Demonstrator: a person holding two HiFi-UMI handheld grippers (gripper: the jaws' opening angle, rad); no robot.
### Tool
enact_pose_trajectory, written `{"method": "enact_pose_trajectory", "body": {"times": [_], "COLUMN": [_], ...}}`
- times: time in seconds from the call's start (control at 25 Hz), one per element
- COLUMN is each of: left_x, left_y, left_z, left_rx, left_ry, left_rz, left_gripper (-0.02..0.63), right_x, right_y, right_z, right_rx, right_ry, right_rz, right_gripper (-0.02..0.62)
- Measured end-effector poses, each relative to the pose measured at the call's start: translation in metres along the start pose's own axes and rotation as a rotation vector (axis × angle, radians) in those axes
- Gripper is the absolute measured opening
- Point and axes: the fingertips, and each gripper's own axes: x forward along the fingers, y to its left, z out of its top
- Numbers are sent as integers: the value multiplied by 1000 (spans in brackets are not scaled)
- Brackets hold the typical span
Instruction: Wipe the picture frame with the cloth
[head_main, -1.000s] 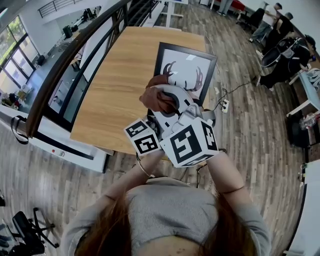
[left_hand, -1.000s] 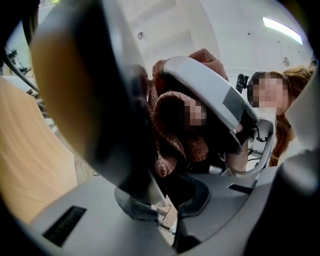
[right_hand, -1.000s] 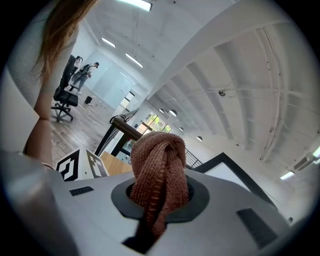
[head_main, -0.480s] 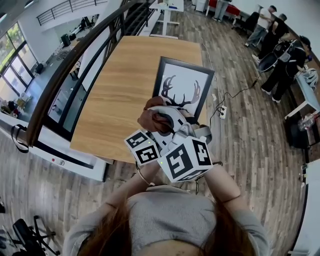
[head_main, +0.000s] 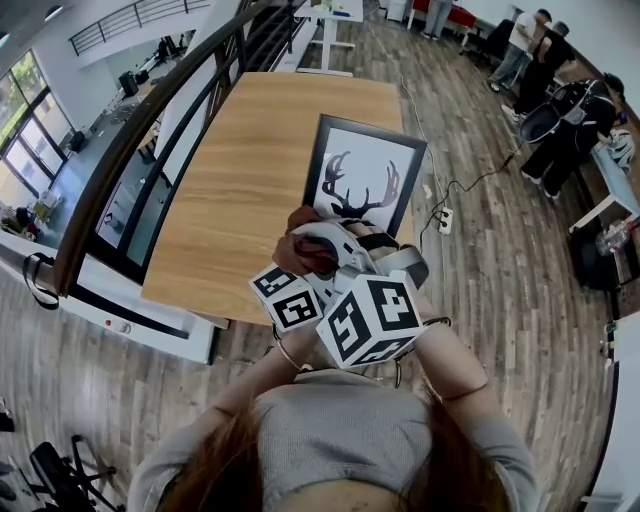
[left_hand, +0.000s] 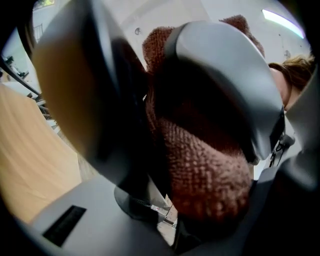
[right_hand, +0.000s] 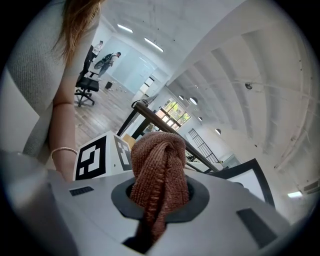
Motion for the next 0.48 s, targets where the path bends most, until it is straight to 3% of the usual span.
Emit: {"method": "enact_pose_trajectory", "body": {"times": [0.16, 0.32, 0.48], "left_x": [3, 5, 0], "left_y": [-8, -11, -6], "left_z": [2, 10, 13], "left_rx": [-17, -22, -30], "left_ry": [-27, -59, -65], "left_rz": [-23, -34, -21], "left_gripper": [29, 29, 29], "right_x": [-13, -43, -66], "right_y": [-7, -36, -54], "right_z": [9, 24, 30], "right_rx": [64, 164, 191], "right_ry": [-74, -206, -256], "right_rz": [-28, -189, -287], "right_gripper": [46, 46, 46]}}
